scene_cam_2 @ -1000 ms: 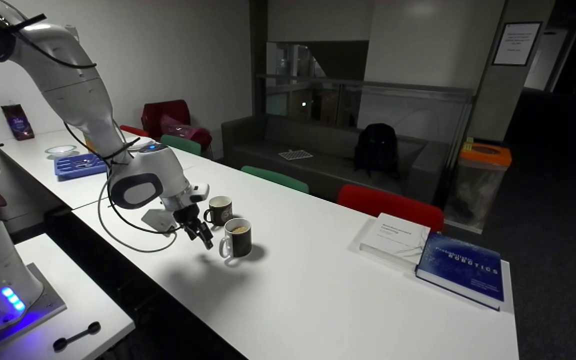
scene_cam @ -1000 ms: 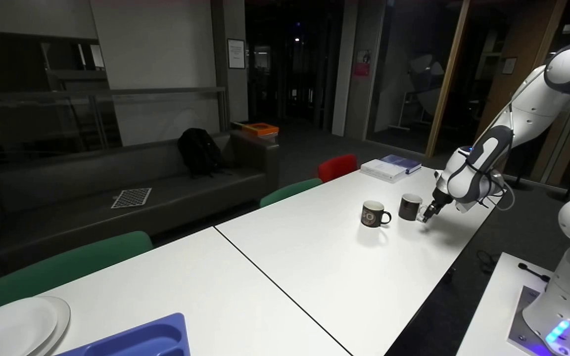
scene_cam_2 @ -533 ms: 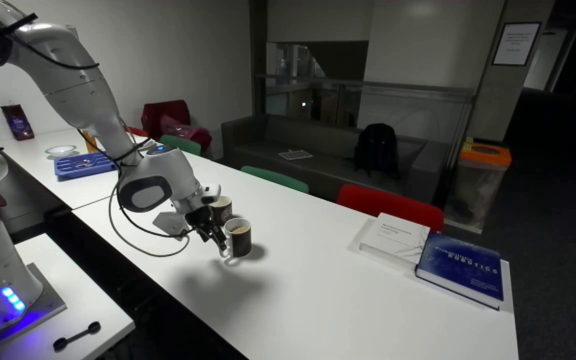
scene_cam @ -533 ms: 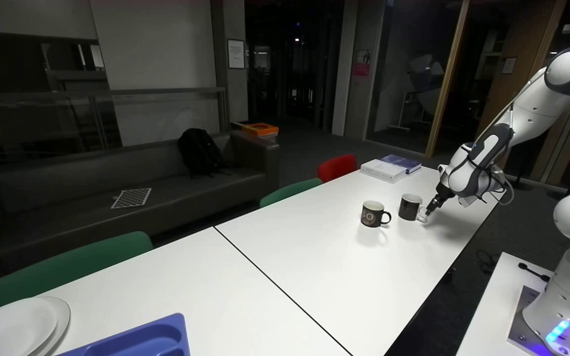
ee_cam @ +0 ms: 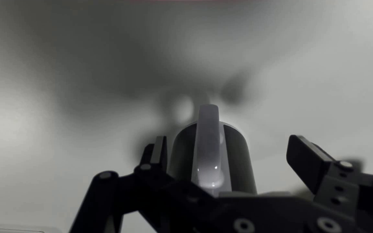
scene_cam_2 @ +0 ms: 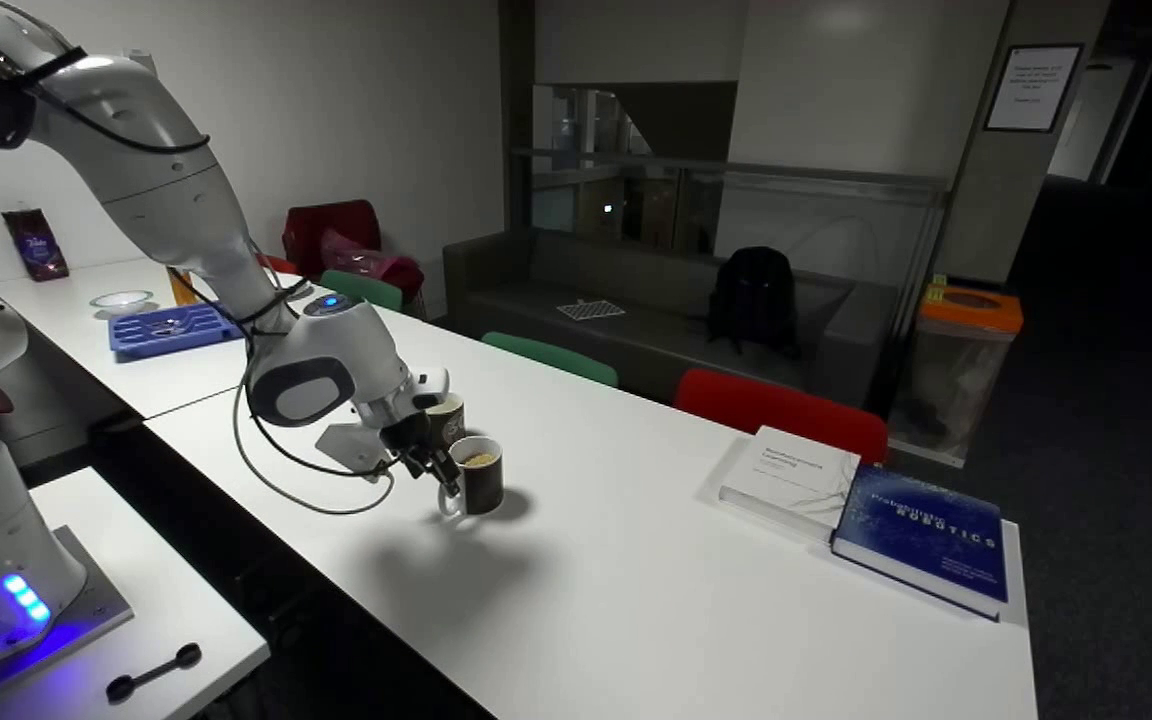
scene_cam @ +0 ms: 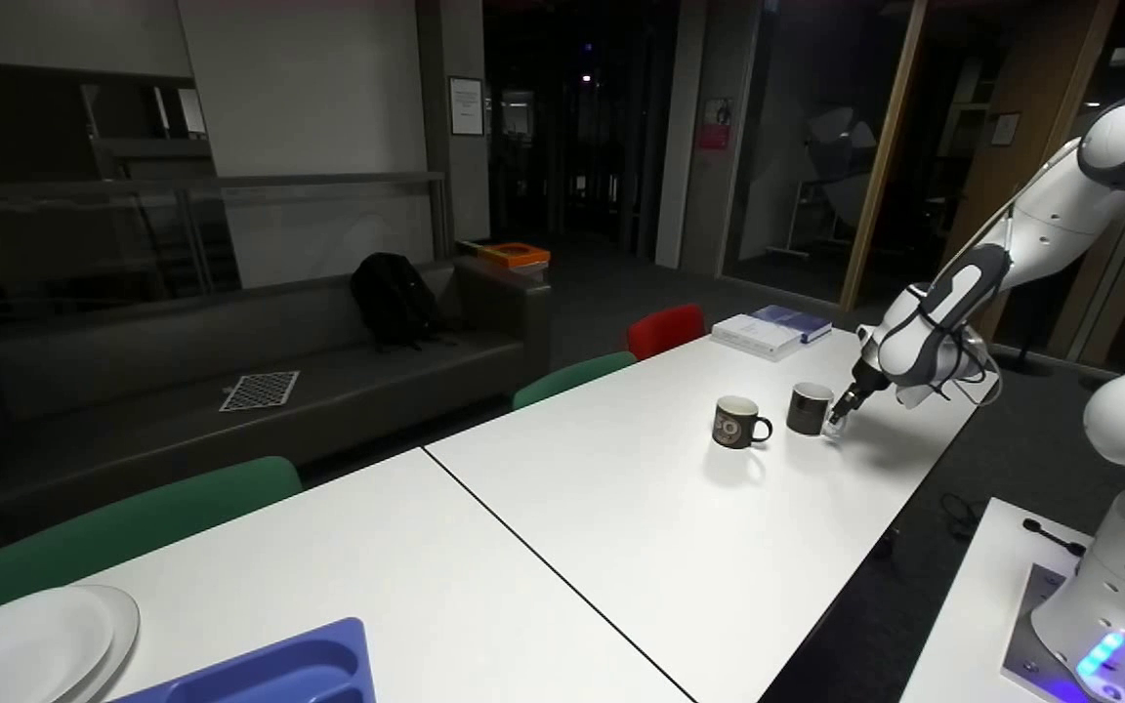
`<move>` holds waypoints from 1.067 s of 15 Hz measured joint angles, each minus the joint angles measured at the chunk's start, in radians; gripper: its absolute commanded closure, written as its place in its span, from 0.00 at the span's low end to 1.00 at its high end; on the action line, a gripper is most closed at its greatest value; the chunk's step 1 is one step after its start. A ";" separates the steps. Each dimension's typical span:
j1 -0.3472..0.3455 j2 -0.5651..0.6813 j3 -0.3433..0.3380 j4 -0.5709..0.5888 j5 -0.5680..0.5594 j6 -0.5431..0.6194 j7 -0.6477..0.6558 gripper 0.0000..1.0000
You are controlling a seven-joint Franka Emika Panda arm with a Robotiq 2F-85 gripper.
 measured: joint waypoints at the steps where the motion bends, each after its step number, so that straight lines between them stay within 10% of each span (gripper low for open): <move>1: -0.021 0.007 0.016 0.005 0.000 0.000 -0.011 0.00; 9: -0.109 0.050 0.074 0.044 -0.005 -0.007 -0.069 0.00; 16: -0.126 0.077 0.097 0.069 -0.005 -0.017 -0.079 0.51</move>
